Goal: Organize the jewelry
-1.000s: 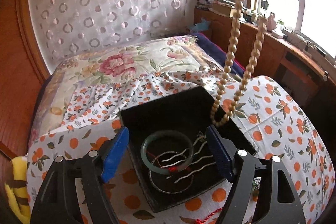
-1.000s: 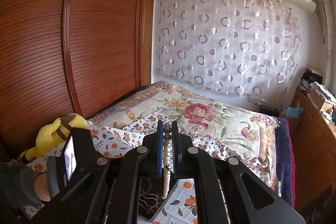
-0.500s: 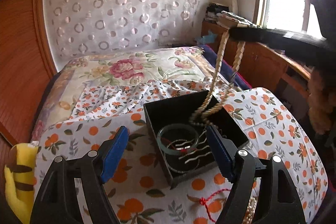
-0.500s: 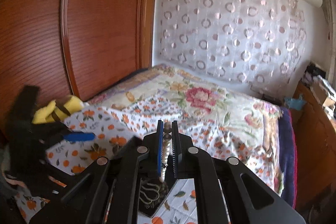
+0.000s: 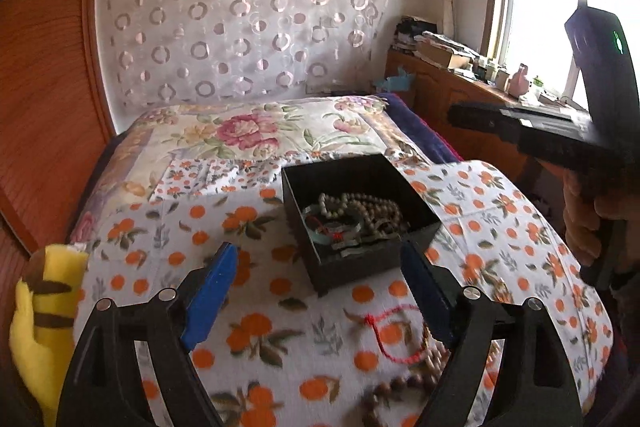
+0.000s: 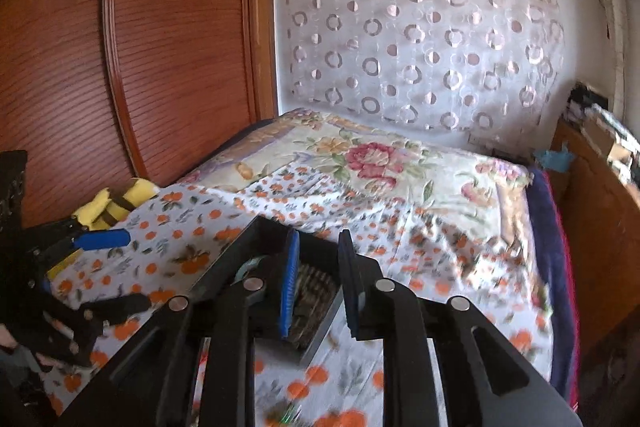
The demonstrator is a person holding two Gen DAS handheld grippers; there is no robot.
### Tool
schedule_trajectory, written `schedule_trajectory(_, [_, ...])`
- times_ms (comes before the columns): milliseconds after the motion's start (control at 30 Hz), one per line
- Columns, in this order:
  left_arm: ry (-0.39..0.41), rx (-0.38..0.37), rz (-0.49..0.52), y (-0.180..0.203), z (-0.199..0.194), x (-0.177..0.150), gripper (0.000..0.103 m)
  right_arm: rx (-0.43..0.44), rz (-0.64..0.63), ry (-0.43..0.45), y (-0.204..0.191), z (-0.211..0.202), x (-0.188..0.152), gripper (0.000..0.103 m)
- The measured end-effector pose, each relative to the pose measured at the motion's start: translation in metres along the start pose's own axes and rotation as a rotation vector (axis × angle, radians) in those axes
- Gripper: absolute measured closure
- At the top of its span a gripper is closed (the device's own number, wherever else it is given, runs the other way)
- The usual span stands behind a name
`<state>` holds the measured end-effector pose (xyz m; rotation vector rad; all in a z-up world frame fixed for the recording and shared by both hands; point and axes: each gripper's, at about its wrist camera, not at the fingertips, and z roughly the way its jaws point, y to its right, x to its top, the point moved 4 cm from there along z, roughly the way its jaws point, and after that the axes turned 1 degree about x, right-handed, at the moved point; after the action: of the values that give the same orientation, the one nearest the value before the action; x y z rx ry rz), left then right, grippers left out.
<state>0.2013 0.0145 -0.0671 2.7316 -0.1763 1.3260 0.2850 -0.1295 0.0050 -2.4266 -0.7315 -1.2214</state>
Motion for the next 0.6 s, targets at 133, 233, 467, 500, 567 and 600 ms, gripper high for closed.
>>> schedule_trajectory(133, [-0.020, 0.000, -0.003, 0.003, -0.014, -0.023, 0.022, 0.007, 0.013, -0.027, -0.011, -0.017, -0.037, 0.081])
schedule_trajectory(233, [-0.039, 0.002, -0.001, 0.007, -0.021, -0.041, 0.021, 0.021, 0.029, -0.052, -0.020, -0.028, -0.066, 0.081])
schedule_trajectory(467, [-0.066, -0.009, -0.019, 0.015, -0.036, -0.076, 0.021, 0.067, 0.035, -0.141, -0.042, -0.029, -0.122, 0.081])
schedule_trajectory(500, [-0.069, -0.008, -0.018, 0.016, -0.038, -0.080, 0.021, 0.076, 0.032, -0.152, -0.046, -0.028, -0.128, 0.081])
schedule_trajectory(567, [-0.072, -0.003, -0.010, 0.019, -0.041, -0.086, 0.021, 0.101, 0.029, -0.175, -0.054, -0.027, -0.136, 0.081])
schedule_trajectory(600, [-0.076, -0.002, -0.008, 0.019, -0.043, -0.089, 0.021, 0.111, 0.027, -0.188, -0.058, -0.026, -0.139, 0.081])
